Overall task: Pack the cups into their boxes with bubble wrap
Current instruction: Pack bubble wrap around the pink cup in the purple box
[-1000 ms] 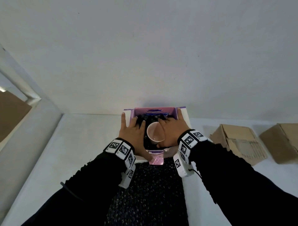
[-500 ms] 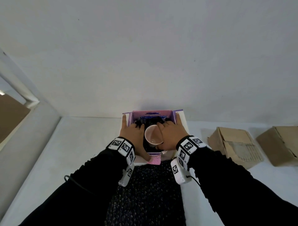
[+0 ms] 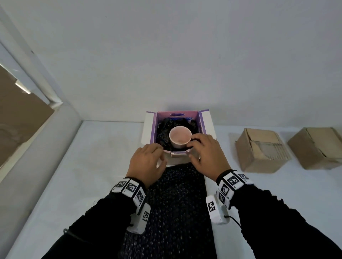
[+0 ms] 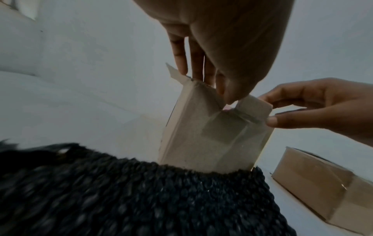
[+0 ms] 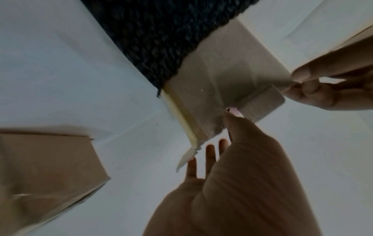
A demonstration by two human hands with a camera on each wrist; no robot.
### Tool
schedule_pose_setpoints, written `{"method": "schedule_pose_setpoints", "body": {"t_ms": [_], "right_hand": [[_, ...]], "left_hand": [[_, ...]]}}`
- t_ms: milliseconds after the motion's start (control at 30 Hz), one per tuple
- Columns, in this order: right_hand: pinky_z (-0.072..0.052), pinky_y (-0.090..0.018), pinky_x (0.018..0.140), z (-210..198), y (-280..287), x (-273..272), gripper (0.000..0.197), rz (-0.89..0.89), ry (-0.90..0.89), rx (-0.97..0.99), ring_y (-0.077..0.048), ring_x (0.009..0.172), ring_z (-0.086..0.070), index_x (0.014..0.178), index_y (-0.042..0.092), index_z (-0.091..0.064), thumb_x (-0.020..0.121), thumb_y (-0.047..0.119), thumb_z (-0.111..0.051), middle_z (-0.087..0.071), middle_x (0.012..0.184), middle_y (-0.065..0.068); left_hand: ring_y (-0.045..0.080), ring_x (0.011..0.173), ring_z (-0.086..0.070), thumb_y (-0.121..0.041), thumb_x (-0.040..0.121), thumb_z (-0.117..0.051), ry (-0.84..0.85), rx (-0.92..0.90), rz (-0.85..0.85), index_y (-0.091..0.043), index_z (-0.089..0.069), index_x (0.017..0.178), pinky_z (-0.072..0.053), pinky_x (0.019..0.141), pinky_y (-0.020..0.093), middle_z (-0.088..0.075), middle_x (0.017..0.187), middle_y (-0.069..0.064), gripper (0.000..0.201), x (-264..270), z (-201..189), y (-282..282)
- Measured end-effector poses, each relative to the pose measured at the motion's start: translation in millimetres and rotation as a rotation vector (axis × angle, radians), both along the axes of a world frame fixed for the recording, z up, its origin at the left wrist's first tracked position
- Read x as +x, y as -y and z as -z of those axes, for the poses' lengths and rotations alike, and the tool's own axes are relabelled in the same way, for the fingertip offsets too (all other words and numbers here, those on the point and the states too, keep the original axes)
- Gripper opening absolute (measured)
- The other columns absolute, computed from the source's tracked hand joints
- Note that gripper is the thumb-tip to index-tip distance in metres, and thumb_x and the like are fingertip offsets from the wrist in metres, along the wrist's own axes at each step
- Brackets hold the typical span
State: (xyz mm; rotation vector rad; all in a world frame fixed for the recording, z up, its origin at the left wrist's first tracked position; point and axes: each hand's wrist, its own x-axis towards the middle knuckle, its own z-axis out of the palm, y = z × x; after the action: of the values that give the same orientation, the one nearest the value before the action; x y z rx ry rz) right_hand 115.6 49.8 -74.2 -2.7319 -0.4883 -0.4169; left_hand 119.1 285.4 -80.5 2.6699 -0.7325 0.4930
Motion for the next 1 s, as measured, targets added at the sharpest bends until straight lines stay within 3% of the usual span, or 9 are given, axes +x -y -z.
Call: {"method": "schedule_pose_setpoints", "body": {"t_ms": [200, 333, 467, 600, 667, 767, 833, 900, 1000], "right_hand": [[-0.045, -0.038, 0.069, 35.9, 3.2, -43.6, 0.010, 0.076, -0.047, 0.067, -0.026, 0.088, -0.053, 0.087, 0.019, -0.061, 0.077, 0.017, -0.063, -0.056, 0.096, 0.001], [-0.044, -0.039, 0.096, 60.3, -3.3, -60.0, 0.024, 0.162, -0.557, 0.012, -0.030, 0.115, -0.049, 0.102, 0.020, -0.064, 0.085, 0.035, -0.066, -0.041, 0.134, -0.007], [-0.039, -0.040, 0.104, 68.8, -27.0, -78.6, 0.040, 0.080, -0.702, -0.136, -0.032, 0.129, -0.036, 0.124, 0.022, -0.052, 0.091, 0.044, -0.056, -0.028, 0.149, -0.008], [-0.049, -0.038, 0.088, 72.8, -38.2, -88.1, 0.055, 0.143, -0.609, -0.143, -0.026, 0.118, -0.043, 0.137, 0.023, -0.033, 0.091, 0.040, -0.057, -0.045, 0.134, -0.005], [-0.049, -0.040, 0.086, 71.0, -38.9, -87.2, 0.074, 0.140, -0.605, -0.159, -0.028, 0.116, -0.048, 0.148, 0.027, -0.014, 0.090, 0.043, -0.058, -0.049, 0.132, -0.008], [-0.052, -0.043, 0.084, 64.4, -37.4, -82.9, 0.102, 0.080, -0.717, -0.154, -0.031, 0.108, -0.056, 0.148, 0.042, 0.012, 0.082, 0.055, -0.064, -0.053, 0.124, -0.013], [-0.050, -0.044, 0.089, 58.3, -36.9, -79.7, 0.104, 0.046, -0.767, -0.108, -0.033, 0.116, -0.050, 0.147, 0.046, -0.001, 0.071, 0.064, -0.069, -0.047, 0.126, -0.012], [-0.047, -0.042, 0.092, 48.0, -37.4, -75.2, 0.084, 0.041, -0.674, -0.130, -0.029, 0.119, -0.039, 0.137, 0.038, -0.038, 0.065, 0.067, -0.071, -0.040, 0.122, -0.008], [-0.044, -0.039, 0.091, 23.8, -38.1, -59.9, 0.055, 0.081, -0.493, -0.108, -0.026, 0.113, -0.036, 0.115, 0.025, -0.062, 0.071, 0.055, -0.074, -0.038, 0.116, -0.005]], "left_hand": [[0.023, 0.086, -0.055, -0.044, 0.082, -0.053, -0.243, 0.154, -0.080, -0.021, -0.057, 0.075, -0.045, 0.068, 0.034, -0.058, 0.088, -0.003, 0.024, -33.5, 29.9, -14.9], [0.022, 0.107, -0.056, -0.057, 0.081, -0.058, -0.598, 0.424, -0.210, -0.026, -0.052, 0.112, -0.045, 0.085, 0.037, -0.049, 0.123, -0.001, 0.045, -47.4, 47.1, -26.0], [0.026, 0.126, -0.047, -0.062, 0.083, -0.053, -0.652, 0.458, -0.230, -0.023, -0.021, 0.148, -0.043, 0.098, 0.041, -0.027, 0.153, 0.003, 0.082, -54.0, 57.9, -29.2], [0.027, 0.118, -0.053, -0.052, 0.081, -0.063, -0.619, 0.475, -0.253, -0.018, 0.008, 0.152, -0.045, 0.093, 0.041, -0.046, 0.138, 0.005, 0.106, -59.0, 61.1, -28.2], [0.025, 0.116, -0.053, -0.051, 0.079, -0.066, -0.636, 0.545, -0.268, -0.014, 0.000, 0.152, -0.042, 0.092, 0.039, -0.053, 0.130, 0.004, 0.105, -60.8, 59.3, -24.9], [0.024, 0.114, -0.050, -0.051, 0.081, -0.062, -0.616, 0.645, -0.152, -0.023, -0.046, 0.132, -0.040, 0.094, 0.038, -0.056, 0.121, 0.002, 0.061, -63.3, 53.4, -20.3], [0.023, 0.112, -0.045, -0.052, 0.079, -0.062, -0.520, 0.570, -0.028, -0.024, -0.061, 0.113, -0.039, 0.091, 0.037, -0.052, 0.116, 0.001, 0.044, -64.2, 46.2, -19.1], [0.023, 0.109, -0.046, -0.051, 0.070, -0.067, -0.407, 0.415, 0.089, -0.022, -0.069, 0.095, -0.042, 0.088, 0.038, -0.052, 0.111, 0.000, 0.038, -62.0, 35.1, -16.6], [0.026, 0.098, -0.056, -0.048, 0.073, -0.065, -0.335, 0.407, 0.136, -0.017, -0.063, 0.090, -0.043, 0.088, 0.038, -0.061, 0.099, 0.002, 0.036, -51.8, 10.2, -12.5]]}}
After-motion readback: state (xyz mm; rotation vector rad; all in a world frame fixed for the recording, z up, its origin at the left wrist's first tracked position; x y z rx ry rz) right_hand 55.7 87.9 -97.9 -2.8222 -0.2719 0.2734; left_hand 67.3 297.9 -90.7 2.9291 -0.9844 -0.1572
